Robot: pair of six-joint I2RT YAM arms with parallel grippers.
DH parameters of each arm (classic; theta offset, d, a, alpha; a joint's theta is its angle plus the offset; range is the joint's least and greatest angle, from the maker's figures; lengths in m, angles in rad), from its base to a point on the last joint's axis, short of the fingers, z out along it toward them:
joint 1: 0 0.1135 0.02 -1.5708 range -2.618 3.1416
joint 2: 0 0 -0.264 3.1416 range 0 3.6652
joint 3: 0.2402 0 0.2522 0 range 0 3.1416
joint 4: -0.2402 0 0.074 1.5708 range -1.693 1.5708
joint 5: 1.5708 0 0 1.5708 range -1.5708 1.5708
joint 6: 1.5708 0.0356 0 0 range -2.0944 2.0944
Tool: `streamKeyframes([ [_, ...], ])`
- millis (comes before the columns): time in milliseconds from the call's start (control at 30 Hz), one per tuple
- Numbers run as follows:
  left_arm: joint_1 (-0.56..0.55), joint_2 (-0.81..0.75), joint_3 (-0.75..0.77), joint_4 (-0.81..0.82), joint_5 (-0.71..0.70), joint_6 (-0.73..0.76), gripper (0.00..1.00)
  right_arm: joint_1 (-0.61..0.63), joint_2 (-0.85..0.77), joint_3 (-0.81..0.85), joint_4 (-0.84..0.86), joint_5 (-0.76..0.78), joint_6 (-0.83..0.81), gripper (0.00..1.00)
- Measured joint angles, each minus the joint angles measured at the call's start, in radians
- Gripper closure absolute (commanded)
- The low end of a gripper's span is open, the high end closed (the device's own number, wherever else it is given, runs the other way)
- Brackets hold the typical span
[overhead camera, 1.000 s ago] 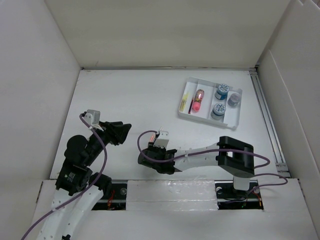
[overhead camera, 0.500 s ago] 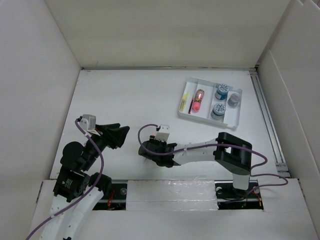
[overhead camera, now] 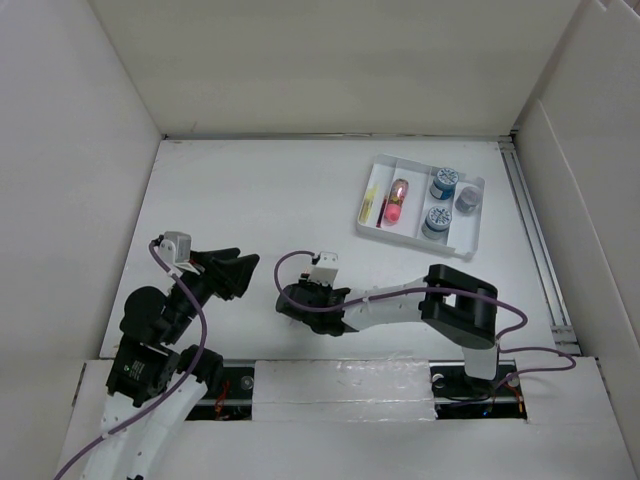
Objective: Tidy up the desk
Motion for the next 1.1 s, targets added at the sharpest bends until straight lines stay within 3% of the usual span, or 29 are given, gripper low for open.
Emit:
streamKeyframes([
  [200,0.0,-0.003,0.0,0.0,0.003,0.0,0.48,0.017,0.0,0.0,-0.019,0.01,0.03,0.68],
  [333,0.0,-0.008,0.0,0.0,0.01,0.0,0.48,0.024,0.0,0.0,-0.048,0.031,0.062,0.73],
  [533,0.0,-0.009,0.0,0.0,0.018,0.0,0.48,0.029,-0.042,-0.057,-0.072,0.055,0.117,0.88],
  [800,0.0,-0.01,0.0,0.0,0.024,0.0,0.47,0.018,-0.122,-0.143,-0.119,0.079,0.151,0.92],
  [933,0.0,-0.012,0.0,0.0,0.025,0.0,0.47,-0.049,-0.22,-0.195,-0.105,0.077,0.087,0.92],
  [1100,0.0,-0.012,0.0,0.0,0.025,0.0,0.47,-0.279,-0.381,-0.23,0.042,-0.004,-0.1,0.91],
])
